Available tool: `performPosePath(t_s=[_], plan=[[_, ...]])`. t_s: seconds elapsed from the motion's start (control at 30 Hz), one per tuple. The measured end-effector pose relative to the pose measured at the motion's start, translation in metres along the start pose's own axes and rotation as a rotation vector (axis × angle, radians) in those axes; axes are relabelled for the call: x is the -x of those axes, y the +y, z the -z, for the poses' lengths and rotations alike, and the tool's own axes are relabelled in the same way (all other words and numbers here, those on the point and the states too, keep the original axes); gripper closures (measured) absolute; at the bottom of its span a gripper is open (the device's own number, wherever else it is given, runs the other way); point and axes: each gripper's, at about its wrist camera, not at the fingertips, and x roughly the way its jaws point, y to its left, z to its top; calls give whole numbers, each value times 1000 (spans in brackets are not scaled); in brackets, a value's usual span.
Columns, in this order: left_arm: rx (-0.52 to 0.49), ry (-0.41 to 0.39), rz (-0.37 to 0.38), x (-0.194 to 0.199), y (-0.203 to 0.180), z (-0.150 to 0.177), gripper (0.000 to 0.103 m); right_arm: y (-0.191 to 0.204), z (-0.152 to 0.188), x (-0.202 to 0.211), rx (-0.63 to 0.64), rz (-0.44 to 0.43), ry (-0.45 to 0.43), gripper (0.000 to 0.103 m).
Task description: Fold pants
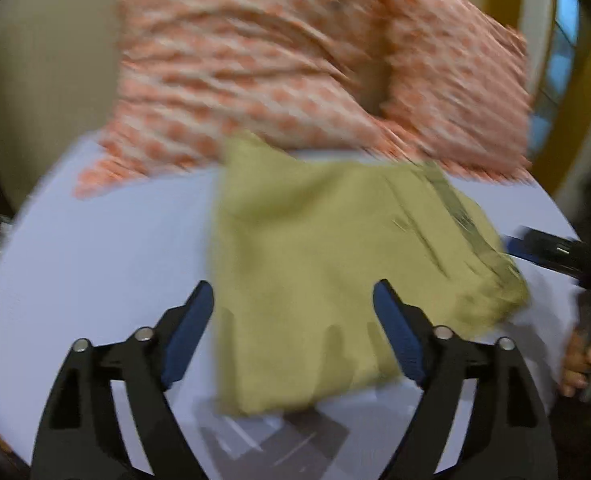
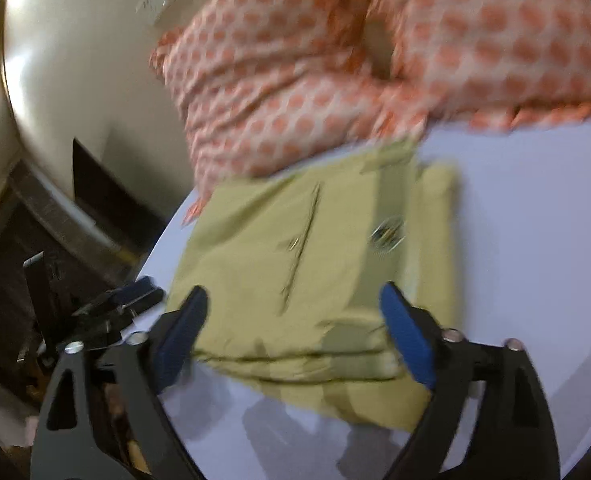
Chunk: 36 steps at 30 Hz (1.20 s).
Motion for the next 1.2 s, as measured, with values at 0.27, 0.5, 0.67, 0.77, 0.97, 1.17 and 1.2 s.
performPosePath(t_s=[0.27,0.5,0.67,0.77,0.97,1.17,1.2], plan=[[-34,66,-68,-24,-19,22,13,-2,24,4,-56,199,9,8],[-24,34,-199,28,-11,77,2,56,100,23,168,483,-69,1],[-17,69,-226,22,-3,92,2,73,124,-1,226,504,-39,1],[-34,101,-238,14,-5,97,2,74,126,-16,228,571,-6,1],[22,86,-160,14,6,102,2,79,131,-21,235,621,-10,1],[16,57,-162,16,5,107,2,79,130,-21,217,634,-4,1],[16,53,-165,16,4,108,2,78,129,-21,214,635,1,1]])
